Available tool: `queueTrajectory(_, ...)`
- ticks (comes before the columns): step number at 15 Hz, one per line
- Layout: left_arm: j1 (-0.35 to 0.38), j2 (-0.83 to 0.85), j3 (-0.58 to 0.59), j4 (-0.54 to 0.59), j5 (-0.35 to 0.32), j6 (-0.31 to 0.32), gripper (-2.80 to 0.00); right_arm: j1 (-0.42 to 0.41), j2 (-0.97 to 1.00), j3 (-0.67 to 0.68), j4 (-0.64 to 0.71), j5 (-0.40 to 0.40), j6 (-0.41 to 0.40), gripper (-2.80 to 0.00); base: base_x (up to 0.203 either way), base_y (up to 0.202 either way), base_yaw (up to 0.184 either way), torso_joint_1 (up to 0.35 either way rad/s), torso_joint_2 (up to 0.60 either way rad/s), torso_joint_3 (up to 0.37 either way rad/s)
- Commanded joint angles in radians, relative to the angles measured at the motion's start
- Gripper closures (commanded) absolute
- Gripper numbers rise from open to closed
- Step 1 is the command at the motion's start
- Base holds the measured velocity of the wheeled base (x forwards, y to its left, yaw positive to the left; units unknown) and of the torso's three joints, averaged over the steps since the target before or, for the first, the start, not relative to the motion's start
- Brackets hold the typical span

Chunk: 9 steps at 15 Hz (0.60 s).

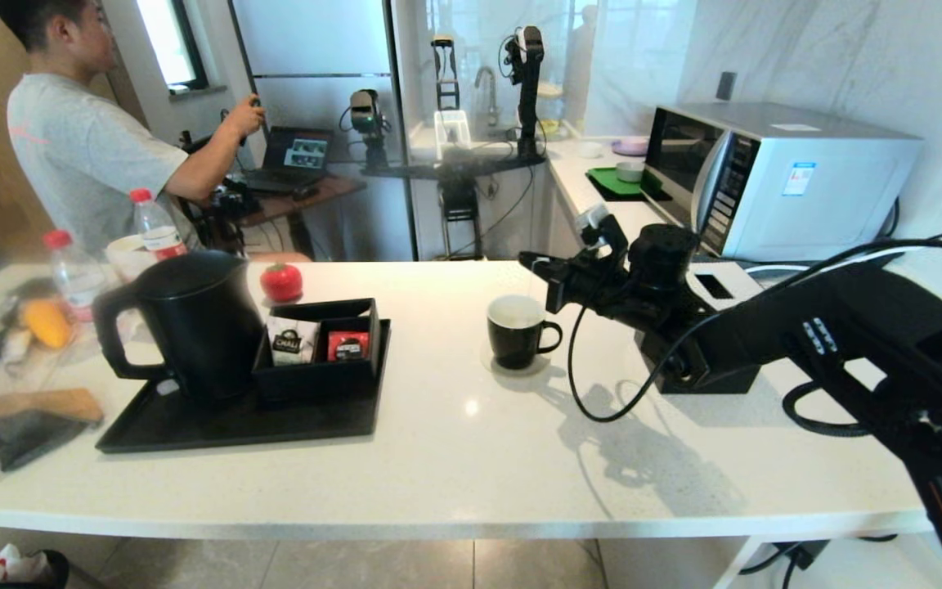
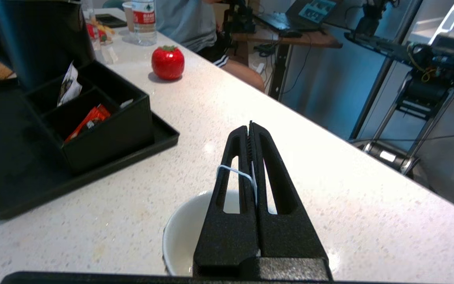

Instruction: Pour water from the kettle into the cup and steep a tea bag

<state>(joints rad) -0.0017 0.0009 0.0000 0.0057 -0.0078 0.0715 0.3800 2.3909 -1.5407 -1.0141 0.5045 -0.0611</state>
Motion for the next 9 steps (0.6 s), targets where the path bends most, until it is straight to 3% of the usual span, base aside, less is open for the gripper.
queueTrajectory(1, 0.000, -0.001, 0.000, 0.000, 0.000, 0.001, 0.00, -0.001, 0.002, 0.029, -0.012, 0.003, 0.000, 0.00, 0.000, 0.000, 0.000, 0.000, 0.00, 0.000)
queueTrajectory(6, 0.000, -0.001, 0.000, 0.000, 0.000, 0.001, 0.00, -0.009, -0.014, -0.024, 0.004, 0.003, 0.004, 0.00, 0.000, 0.000, 0.000, 0.000, 0.00, 0.000)
queueTrajectory(9, 0.000, -0.001, 0.000, 0.000, 0.000, 0.001, 0.00, -0.020, -0.024, -0.132, 0.063, 0.003, 0.005, 0.00, 0.000, 0.000, 0.000, 0.000, 0.00, 0.000)
